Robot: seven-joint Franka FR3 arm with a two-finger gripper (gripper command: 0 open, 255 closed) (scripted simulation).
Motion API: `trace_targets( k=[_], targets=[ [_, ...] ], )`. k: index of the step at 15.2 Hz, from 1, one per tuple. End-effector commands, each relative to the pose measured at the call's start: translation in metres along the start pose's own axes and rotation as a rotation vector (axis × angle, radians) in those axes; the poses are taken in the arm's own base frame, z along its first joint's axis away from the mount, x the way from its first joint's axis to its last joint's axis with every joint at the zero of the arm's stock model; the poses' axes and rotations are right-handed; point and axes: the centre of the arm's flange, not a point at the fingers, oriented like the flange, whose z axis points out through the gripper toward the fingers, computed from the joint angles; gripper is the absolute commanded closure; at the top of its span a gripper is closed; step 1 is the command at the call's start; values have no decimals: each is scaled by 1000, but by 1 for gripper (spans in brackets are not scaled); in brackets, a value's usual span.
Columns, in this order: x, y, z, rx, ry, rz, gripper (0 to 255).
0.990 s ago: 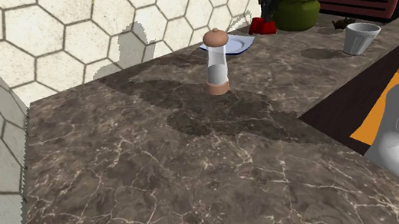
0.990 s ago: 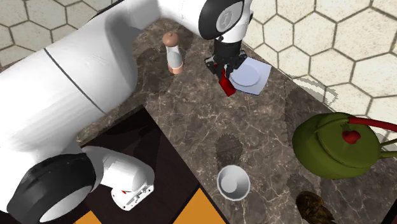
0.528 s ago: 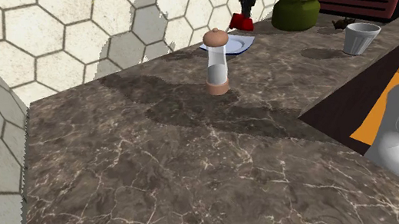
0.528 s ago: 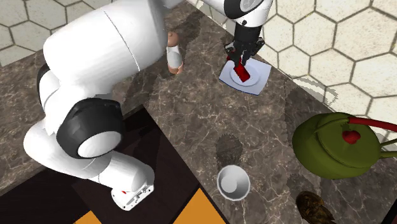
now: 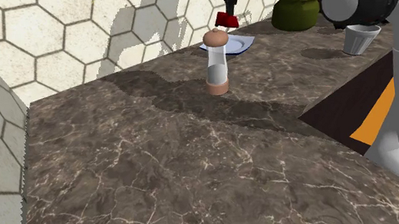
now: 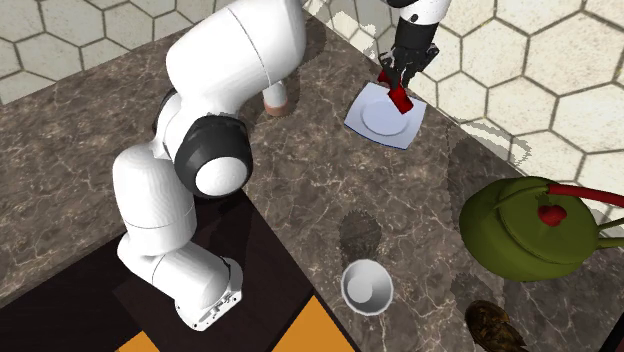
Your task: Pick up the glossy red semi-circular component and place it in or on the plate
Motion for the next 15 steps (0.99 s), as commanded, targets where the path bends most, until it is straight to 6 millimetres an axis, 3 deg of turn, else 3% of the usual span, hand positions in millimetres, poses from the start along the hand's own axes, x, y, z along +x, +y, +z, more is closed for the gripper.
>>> trace_targets(
  k=[1,15],
  targets=[
    [2,1,11,0,1,-1,255],
    [4,-2,82,0,1,-1,255]
  ],
)
